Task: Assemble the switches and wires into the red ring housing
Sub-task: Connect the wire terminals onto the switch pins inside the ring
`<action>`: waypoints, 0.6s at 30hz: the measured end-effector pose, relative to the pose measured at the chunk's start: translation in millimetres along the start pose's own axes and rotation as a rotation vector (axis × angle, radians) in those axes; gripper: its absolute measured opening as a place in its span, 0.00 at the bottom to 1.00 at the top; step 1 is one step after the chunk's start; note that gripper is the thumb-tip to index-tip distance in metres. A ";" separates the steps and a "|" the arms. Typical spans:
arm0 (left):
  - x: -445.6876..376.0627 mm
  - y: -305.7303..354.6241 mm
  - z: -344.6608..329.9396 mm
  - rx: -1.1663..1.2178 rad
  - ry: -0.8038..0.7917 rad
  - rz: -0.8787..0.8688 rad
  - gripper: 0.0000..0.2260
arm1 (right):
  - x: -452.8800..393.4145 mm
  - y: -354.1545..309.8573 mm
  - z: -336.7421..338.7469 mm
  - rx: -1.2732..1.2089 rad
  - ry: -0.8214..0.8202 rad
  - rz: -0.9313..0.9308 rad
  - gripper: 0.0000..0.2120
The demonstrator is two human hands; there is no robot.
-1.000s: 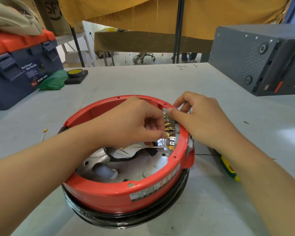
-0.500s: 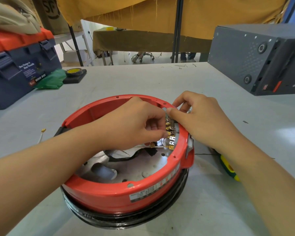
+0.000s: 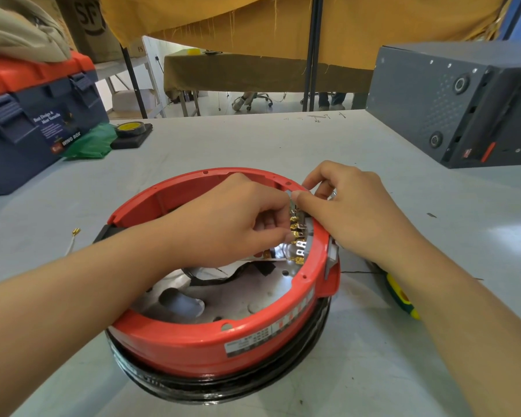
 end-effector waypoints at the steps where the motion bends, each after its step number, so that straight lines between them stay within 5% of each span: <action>1: 0.0 0.1 -0.3 -0.002 0.001 0.000 0.05 | 0.0 -0.3 0.0 0.002 -0.001 0.001 0.10; 18: -0.9 -3.6 -2.4 0.130 -0.025 0.023 0.04 | 1.3 0.3 -0.3 0.034 0.000 -0.041 0.12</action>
Point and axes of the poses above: each hand's wrist, its own x-axis away from the middle knuckle, its own z-axis out of the back of the hand, y = z × x, the point moved 4 cm from there along -x, towards the middle knuckle, and after that the axes turned 5 degrees about z, right-handed, at the moved point
